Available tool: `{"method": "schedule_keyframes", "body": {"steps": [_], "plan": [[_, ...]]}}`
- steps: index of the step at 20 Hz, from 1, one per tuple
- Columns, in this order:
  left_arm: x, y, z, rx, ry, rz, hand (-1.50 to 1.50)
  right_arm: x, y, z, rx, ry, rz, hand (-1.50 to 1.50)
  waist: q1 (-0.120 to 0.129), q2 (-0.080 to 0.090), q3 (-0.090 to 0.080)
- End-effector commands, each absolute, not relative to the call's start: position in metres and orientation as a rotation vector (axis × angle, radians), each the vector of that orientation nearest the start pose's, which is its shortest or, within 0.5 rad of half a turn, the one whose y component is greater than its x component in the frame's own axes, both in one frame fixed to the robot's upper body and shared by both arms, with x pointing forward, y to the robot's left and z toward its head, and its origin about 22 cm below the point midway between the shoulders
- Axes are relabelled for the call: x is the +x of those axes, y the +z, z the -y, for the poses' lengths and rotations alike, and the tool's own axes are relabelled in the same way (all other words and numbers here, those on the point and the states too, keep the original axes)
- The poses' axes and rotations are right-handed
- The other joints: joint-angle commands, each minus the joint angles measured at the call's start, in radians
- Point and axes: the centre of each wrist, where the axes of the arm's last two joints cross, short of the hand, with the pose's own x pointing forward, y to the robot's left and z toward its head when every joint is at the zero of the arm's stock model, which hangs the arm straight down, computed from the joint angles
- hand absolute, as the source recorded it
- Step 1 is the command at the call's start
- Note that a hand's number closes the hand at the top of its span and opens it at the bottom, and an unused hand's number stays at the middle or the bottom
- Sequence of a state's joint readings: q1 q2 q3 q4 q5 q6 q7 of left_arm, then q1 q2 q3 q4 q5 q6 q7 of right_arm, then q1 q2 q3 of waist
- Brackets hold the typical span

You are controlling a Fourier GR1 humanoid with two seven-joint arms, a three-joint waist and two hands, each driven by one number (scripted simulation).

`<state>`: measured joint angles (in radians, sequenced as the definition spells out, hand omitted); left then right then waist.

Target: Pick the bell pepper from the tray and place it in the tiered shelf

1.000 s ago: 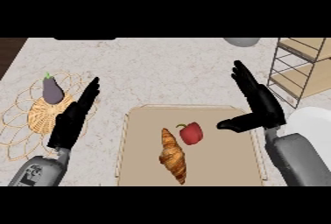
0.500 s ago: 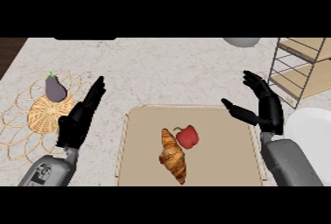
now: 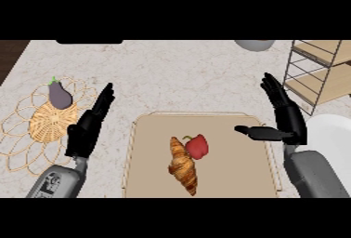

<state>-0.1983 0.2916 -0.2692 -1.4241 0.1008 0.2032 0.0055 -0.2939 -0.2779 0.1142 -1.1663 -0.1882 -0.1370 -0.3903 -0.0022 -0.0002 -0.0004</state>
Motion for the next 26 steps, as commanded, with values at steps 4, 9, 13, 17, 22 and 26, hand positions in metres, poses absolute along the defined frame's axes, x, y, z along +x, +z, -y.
{"method": "schedule_keyframes", "body": {"steps": [4,9,13,17,22,26], "plan": [[0.281,0.015,-0.236,0.112,-0.239,1.578,0.00,0.306,0.055,0.257,-0.151,0.445,1.747,-1.50,-0.007,-0.005,-0.001],[0.268,0.008,-0.221,0.117,-0.251,1.564,0.00,0.299,0.093,0.244,-0.230,0.681,1.636,-1.50,-0.006,-0.007,-0.001],[0.274,0.003,-0.230,0.138,-0.255,1.568,0.00,0.293,0.116,0.219,-0.297,0.903,1.503,-1.50,-0.005,-0.005,-0.003],[0.289,0.013,-0.234,0.111,-0.241,1.571,0.00,0.278,0.133,0.214,-0.412,1.088,1.382,-1.50,-0.012,-0.004,-0.002],[0.289,0.007,-0.225,0.114,-0.253,1.577,0.00,0.250,0.164,0.170,-0.432,1.044,1.385,-1.50,-0.005,-0.002,-0.001],[0.293,0.011,-0.226,0.110,-0.250,1.575,0.00,0.254,0.157,0.163,-0.458,1.057,1.360,-1.50,0.000,0.000,0.000]]}}
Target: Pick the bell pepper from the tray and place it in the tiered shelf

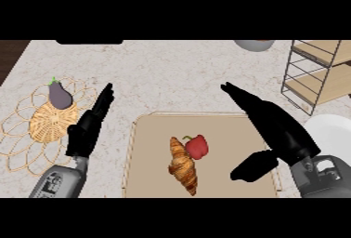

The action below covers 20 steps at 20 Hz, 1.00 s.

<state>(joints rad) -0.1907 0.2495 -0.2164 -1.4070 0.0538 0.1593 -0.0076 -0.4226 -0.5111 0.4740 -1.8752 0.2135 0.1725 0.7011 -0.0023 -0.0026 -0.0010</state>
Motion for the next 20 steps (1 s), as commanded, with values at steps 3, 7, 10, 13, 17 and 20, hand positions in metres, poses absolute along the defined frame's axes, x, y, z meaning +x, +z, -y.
{"method": "schedule_keyframes", "body": {"steps": [3,7,10,13,17,20], "plan": [[0.265,0.009,-0.232,0.096,-0.249,1.558,0.00,0.243,0.157,0.178,-0.458,1.053,1.362,-1.50,0.003,0.001,0.001],[0.284,0.025,-0.227,0.110,-0.249,1.581,0.00,0.220,0.152,0.148,-0.485,1.050,1.380,-1.50,0.000,0.001,0.001],[0.280,0.013,-0.228,0.095,-0.254,1.568,0.00,0.250,0.152,0.137,-0.504,1.038,1.377,-1.50,0.005,0.003,0.001],[0.284,0.017,-0.220,0.120,-0.270,1.579,0.00,0.226,0.140,0.146,-0.481,1.024,1.364,-1.50,0.001,0.002,0.001],[0.266,0.006,-0.226,0.115,-0.258,1.572,0.00,0.244,0.128,0.128,-0.490,1.028,1.351,-1.50,0.005,0.002,0.001],[0.291,0.007,-0.225,0.116,-0.257,1.580,0.00,0.221,0.142,0.140,-0.505,1.044,1.347,-1.50,-0.001,0.002,0.001]]}}
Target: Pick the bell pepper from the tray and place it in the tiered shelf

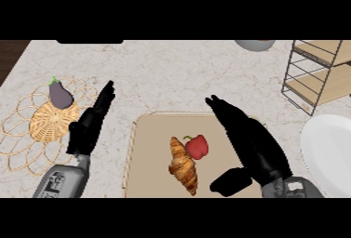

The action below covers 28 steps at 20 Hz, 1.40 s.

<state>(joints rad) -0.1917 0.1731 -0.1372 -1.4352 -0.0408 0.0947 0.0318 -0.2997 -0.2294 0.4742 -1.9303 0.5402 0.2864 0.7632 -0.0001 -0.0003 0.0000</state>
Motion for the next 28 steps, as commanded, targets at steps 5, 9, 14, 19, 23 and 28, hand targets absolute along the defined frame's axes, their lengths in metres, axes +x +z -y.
{"method": "schedule_keyframes", "body": {"steps": [5,9,14,19,23,28], "plan": [[0.284,0.006,-0.220,0.115,-0.254,1.572,0.00,0.251,0.111,0.130,-0.529,1.042,1.311,-1.50,0.001,0.000,0.000],[0.281,0.030,-0.223,0.116,-0.255,1.584,0.00,0.244,0.120,0.137,-0.521,1.040,1.297,-1.50,0.001,-0.001,0.000],[0.274,0.006,-0.228,0.107,-0.243,1.570,0.00,0.261,0.100,0.134,-0.541,1.067,1.279,-1.50,0.002,0.000,0.000],[0.292,0.010,-0.221,0.106,-0.269,1.570,0.00,0.255,0.093,0.115,-0.559,1.107,1.242,-1.50,-0.001,0.000,0.000],[0.299,0.025,-0.209,0.102,-0.266,1.581,0.00,0.259,0.088,0.119,-0.561,1.098,1.258,-1.50,-0.001,0.000,0.000],[0.275,0.013,-0.218,0.095,-0.250,1.572,0.00,0.252,0.068,0.105,-0.597,1.097,1.238,-1.50,0.001,0.000,0.000]]}}
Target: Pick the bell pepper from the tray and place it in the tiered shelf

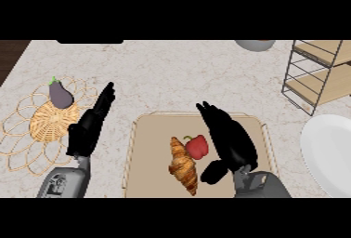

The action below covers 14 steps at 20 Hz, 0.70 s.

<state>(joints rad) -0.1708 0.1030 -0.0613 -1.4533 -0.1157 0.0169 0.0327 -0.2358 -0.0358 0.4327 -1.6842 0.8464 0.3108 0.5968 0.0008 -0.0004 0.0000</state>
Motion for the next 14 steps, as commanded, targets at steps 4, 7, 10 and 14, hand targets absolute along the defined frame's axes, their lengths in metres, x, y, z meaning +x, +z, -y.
{"method": "schedule_keyframes", "body": {"steps": [4,7,10,14], "plan": [[0.293,0.019,-0.224,0.101,-0.263,1.594,0.00,0.275,0.057,0.103,-0.580,1.068,1.240,-1.50,0.002,0.001,0.000],[0.285,0.014,-0.241,0.111,-0.243,1.568,0.00,0.272,0.061,0.115,-0.573,1.090,1.229,-1.50,0.001,0.000,0.000],[0.268,0.010,-0.216,0.110,-0.263,1.575,0.00,0.284,0.061,0.131,-0.566,1.084,1.235,-1.50,0.002,0.000,0.000],[0.288,0.018,-0.226,0.110,-0.254,1.569,0.00,0.269,0.030,0.118,-0.555,1.123,1.226,-1.50,0.000,0.000,0.000]]}}
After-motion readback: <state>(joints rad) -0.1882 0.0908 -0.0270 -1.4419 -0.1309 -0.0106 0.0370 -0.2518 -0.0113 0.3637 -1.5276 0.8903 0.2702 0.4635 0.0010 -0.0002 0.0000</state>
